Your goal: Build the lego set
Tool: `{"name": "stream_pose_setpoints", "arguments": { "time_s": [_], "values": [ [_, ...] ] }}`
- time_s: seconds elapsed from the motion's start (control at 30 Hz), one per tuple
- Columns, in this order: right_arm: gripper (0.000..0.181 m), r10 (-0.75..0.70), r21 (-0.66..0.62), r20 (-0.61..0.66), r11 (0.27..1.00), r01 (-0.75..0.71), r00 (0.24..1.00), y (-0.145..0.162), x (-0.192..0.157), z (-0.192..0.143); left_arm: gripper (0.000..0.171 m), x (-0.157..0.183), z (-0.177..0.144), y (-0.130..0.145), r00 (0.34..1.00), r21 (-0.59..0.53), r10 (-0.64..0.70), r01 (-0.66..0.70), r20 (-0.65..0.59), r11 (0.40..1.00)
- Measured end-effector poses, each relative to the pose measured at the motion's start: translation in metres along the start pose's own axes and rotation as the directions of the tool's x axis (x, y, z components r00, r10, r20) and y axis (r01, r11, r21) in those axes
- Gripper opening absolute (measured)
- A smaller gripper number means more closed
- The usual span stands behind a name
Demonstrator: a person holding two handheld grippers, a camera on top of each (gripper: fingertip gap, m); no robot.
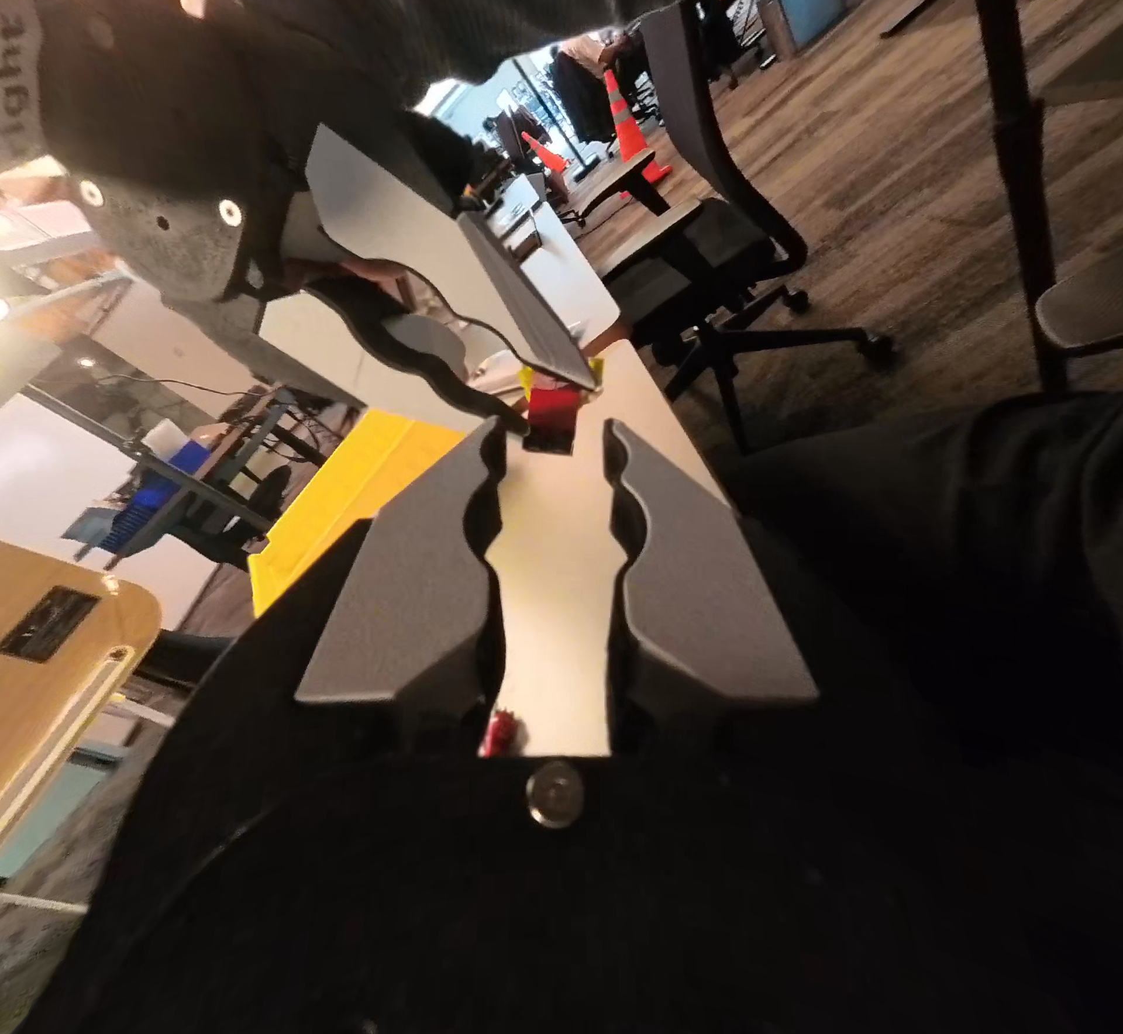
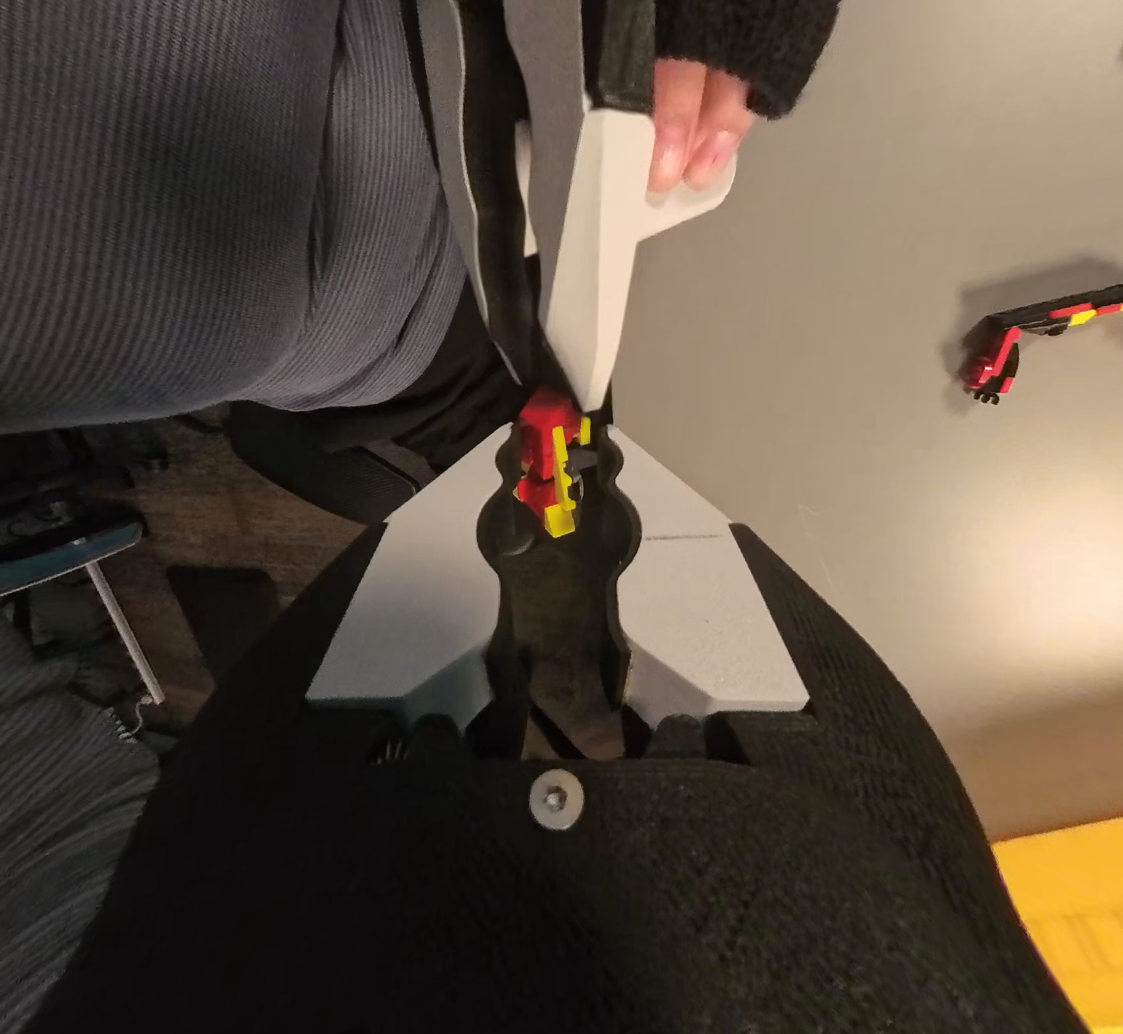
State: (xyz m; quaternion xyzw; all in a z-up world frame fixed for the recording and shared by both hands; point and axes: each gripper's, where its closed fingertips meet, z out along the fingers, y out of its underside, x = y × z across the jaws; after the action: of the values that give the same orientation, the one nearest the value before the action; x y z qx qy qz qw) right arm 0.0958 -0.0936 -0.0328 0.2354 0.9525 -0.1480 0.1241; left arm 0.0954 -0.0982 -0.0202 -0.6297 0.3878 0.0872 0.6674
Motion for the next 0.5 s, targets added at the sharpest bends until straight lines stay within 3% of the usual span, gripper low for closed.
{"name": "stream_pose_setpoints", "arguments": {
  "time_s": [0.07, 0.33, 0.4, 0.43, 0.5],
  "values": [
    [0.023, -0.006, 0.009, 0.001, 1.000, 0.006, 1.000, -0.002, 0.000, 0.001, 0.017, -0.003, 0.001, 0.002, 0.998, -0.017, 0.050, -0.050, 0.037, 0.999],
    [0.024, -0.022, 0.095, -0.111, 0.995, 0.033, 0.994, -0.003, 0.022, 0.000, 0.015, -0.013, 0.003, 0.024, 0.982, -0.128, 0.136, -0.120, 0.127, 0.984],
    [0.027, -0.007, 0.195, -0.233, 0.979, 0.054, 0.973, -0.014, 0.041, -0.010, 0.015, -0.031, 0.000, 0.031, 0.961, -0.159, 0.144, -0.108, 0.236, 0.981],
    [0.038, 0.028, 0.266, -0.319, 0.962, 0.062, 0.947, -0.020, 0.055, -0.020, 0.015, -0.042, -0.004, 0.033, 0.940, -0.160, 0.139, -0.092, 0.311, 0.983],
    [0.063, 0.186, 0.513, -0.460, 0.853, 0.090, 0.868, -0.035, 0.082, -0.052, 0.015, -0.070, -0.019, 0.036, 0.865, -0.137, 0.103, -0.041, 0.490, 0.990]
  ]
}}
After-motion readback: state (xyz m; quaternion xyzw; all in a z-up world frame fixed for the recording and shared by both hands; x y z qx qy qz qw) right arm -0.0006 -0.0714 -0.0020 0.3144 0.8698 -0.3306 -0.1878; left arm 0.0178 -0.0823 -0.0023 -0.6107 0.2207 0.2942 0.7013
